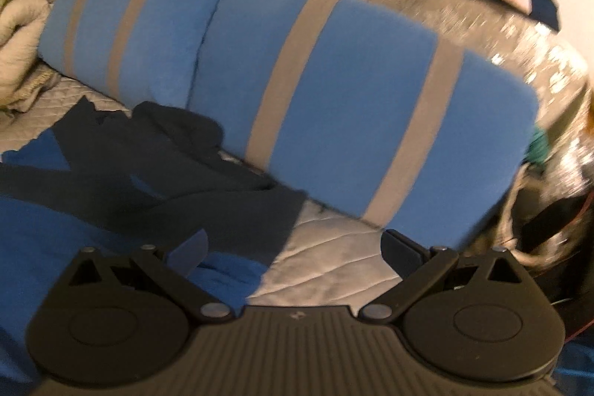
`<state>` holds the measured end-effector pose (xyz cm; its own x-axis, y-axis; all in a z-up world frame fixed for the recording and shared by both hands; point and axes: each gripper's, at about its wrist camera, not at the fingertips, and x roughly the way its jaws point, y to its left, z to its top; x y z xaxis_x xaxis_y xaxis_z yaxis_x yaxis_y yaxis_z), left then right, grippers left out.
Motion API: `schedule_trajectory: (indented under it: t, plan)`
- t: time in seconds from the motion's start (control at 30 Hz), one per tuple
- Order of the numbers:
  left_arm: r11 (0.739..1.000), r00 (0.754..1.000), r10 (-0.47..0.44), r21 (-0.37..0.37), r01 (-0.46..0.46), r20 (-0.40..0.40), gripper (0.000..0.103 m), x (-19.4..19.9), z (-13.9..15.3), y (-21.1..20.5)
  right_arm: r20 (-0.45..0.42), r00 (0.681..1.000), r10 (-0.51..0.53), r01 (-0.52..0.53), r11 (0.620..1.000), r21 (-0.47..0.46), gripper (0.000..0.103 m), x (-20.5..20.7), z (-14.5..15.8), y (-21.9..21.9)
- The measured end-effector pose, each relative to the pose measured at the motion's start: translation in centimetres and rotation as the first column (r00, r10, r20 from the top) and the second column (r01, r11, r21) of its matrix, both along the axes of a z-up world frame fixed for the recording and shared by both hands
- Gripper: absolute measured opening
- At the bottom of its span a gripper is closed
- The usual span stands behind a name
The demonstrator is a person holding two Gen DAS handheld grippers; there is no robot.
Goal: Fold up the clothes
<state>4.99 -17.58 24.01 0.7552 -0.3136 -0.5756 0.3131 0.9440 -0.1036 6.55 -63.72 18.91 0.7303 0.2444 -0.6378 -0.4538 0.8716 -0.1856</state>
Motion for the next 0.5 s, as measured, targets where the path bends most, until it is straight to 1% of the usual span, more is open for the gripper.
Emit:
schedule_trajectory:
  t: [0.1,0.2,0.37,0.5]
  plan:
    - [0.999,0.998,-0.047,0.001,0.047,-0.042,0.079,1.3,-1.8,-0.7,-0.038,0.999,0.016,-0.014,0.999,0.037,0.103,0.8,-1.8,0.3]
    - [0.995,0.991,-0.100,0.010,0.102,-0.088,0.079,2.6,-3.7,-1.4,-0.065,0.998,0.025,-0.020,0.997,0.069,0.103,1.6,-3.4,0.5]
    - [0.980,0.969,-0.188,0.038,0.196,-0.159,0.079,4.9,-6.4,-2.7,-0.096,0.995,0.039,-0.028,0.993,0.116,0.103,2.8,-5.6,0.6]
    - [0.968,0.950,-0.236,0.039,0.249,-0.203,0.078,6.6,-8.9,-3.5,-0.111,0.993,0.040,-0.024,0.989,0.144,0.103,3.7,-6.9,0.6]
